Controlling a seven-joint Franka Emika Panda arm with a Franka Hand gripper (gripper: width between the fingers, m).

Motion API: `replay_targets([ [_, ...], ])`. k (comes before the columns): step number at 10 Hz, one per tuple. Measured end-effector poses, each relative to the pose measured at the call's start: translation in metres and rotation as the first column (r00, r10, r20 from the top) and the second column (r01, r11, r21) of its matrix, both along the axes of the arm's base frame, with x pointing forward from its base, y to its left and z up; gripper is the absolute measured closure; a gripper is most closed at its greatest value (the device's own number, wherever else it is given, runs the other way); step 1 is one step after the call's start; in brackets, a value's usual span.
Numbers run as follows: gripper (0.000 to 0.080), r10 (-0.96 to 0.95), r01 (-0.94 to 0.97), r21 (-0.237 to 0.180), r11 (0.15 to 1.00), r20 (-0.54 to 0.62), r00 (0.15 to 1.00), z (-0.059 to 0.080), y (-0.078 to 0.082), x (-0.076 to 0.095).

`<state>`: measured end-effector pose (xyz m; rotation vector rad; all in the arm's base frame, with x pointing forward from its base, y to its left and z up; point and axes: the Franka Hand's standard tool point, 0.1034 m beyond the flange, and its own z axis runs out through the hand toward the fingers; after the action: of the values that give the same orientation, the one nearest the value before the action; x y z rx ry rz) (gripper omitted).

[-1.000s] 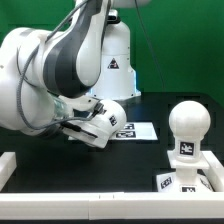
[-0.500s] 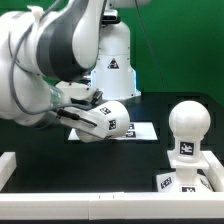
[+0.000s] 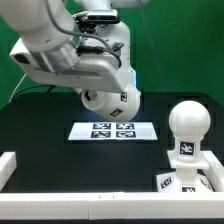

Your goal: Assemble lamp

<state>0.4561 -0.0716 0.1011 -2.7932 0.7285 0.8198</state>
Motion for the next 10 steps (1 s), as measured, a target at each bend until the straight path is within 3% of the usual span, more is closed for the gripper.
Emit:
replay_targets([
  [2, 0.0752, 0.010, -0.004, -0.047, 0.999, 0.117, 0.993, -0.003, 0.004, 0.005],
  [3, 0.0752, 0.017, -0.004, -0.066, 0.998, 0.184, 0.983, 0.003, 0.007, 0.011],
  [4, 0.0752, 0.009, 0.005, -0.061, 0.998, 0.234, 0.972, 0.027, 0.011, 0.025],
  [5, 0.0752, 0.001, 0.023, -0.071, 0.997, 0.317, 0.949, 0.058, 0.010, 0.050],
  [7, 0.0752, 0.092, -0.005, -0.194, 0.981, 0.446, 0.890, 0.103, 0.010, 0.084],
  [8, 0.0752, 0.104, 0.003, -0.211, 0.977, 0.497, 0.862, 0.110, 0.011, 0.092],
  [10, 0.0752, 0.121, 0.051, -0.250, 0.967, 0.624, 0.772, 0.105, 0.015, 0.097],
])
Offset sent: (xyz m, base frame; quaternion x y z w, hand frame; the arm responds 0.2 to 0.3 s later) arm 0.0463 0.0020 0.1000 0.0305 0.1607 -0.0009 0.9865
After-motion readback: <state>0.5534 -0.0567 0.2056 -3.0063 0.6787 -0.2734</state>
